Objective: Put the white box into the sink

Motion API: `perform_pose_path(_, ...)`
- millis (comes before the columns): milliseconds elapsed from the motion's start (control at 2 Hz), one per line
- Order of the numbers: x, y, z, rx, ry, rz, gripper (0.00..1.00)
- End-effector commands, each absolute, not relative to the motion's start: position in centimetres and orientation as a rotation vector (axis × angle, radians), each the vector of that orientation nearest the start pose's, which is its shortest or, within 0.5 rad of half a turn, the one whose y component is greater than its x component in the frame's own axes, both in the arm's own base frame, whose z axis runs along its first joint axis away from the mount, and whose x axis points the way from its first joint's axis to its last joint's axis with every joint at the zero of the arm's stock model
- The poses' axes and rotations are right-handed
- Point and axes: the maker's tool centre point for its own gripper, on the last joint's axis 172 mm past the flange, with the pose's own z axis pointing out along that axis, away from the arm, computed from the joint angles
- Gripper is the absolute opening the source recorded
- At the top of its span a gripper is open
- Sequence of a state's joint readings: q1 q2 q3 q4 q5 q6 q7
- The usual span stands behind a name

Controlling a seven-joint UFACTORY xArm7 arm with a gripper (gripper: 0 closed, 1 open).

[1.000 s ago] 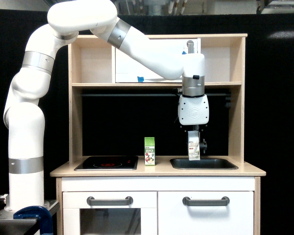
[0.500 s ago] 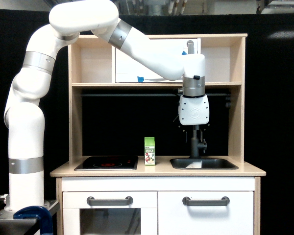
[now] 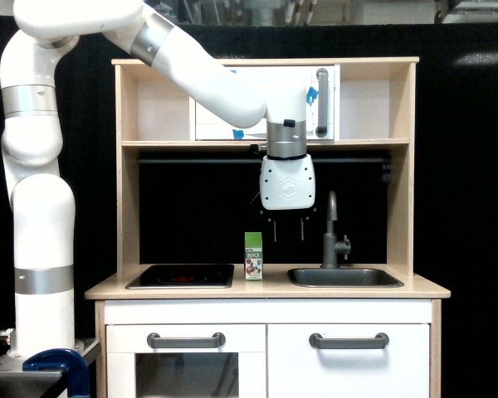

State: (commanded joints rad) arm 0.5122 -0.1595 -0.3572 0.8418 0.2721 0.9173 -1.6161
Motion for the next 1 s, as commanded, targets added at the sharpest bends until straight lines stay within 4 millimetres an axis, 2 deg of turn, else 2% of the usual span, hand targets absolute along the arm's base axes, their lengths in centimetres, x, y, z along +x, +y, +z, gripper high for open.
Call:
perform_pose_path(500, 41.0, 12.1, 19.2, 2.267, 2.369, 0.39, 1.0)
perform_pose_path(1000, 40.8, 10.3, 18.5, 2.267, 2.369, 0.39, 1.0)
